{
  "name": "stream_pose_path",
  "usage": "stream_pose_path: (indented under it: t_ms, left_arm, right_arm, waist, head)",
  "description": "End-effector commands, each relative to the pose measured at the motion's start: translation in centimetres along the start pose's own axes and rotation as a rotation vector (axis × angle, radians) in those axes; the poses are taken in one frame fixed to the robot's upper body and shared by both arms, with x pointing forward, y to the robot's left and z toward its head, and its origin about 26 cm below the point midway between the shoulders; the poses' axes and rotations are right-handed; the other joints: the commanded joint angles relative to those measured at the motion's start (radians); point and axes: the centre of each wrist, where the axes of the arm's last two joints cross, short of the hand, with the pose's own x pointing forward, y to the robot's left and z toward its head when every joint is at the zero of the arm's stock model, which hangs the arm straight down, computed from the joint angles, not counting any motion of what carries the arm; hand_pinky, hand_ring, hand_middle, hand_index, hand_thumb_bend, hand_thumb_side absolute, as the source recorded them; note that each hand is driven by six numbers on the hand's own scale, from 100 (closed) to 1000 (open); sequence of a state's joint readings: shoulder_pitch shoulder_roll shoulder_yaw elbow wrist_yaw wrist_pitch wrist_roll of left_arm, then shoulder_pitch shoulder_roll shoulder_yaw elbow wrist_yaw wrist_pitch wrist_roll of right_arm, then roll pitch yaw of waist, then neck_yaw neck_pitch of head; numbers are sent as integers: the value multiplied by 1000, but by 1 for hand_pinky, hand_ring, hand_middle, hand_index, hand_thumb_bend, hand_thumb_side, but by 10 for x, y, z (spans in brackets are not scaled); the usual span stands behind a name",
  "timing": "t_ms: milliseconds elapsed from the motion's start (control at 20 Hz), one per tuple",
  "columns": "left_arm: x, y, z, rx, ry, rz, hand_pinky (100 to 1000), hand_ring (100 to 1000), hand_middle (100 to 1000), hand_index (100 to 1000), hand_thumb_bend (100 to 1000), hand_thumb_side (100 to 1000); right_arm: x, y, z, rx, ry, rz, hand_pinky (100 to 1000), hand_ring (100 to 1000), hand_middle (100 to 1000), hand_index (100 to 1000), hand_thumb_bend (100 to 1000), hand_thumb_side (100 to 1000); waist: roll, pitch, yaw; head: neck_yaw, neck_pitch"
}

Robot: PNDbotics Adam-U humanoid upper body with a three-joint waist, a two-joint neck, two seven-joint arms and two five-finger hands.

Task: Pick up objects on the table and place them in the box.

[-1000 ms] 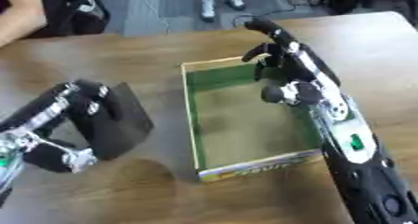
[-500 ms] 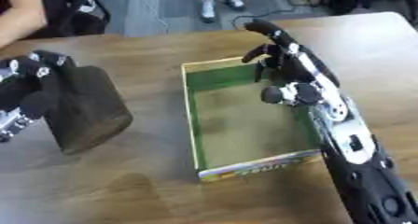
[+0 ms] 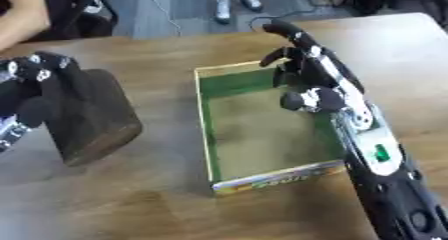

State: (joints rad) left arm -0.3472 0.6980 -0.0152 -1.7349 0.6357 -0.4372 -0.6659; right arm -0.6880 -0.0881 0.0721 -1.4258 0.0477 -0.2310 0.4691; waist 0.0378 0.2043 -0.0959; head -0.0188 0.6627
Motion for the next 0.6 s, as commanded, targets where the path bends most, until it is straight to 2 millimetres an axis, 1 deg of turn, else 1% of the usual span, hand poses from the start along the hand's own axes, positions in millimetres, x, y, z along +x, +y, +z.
stream_pose_path:
  t_ms: [50,200,400,600]
  left_arm:
    - [10,6,-15,-273,-204,-185,100,100,100,392,100,468]
    - [12,4,-37,-302,-255,-162,100,100,100,393,100,473]
    - [13,1,-72,-349,-326,-130,100,100,100,393,100,474]
    - [11,-6,-101,-391,-370,-103,100,100,100,393,100,469]
  right_arm:
    - [6,-3,-3,1,-16,17,396,654,940,993,1000,541]
    - [6,-1,-4,7,-18,11,396,654,940,993,1000,541]
    - [6,3,-7,21,-23,4,396,654,941,993,1000,541]
    - [6,6,-10,35,-31,-1,396,654,941,993,1000,541]
  waist:
    - [2,-21,2]
    - [1,-23,2]
    - [1,-25,-1]
    - [2,-21,-17]
  head:
    - [-4,-5]
    - [3,-5]
    - [16,-4]
    - [29,-4]
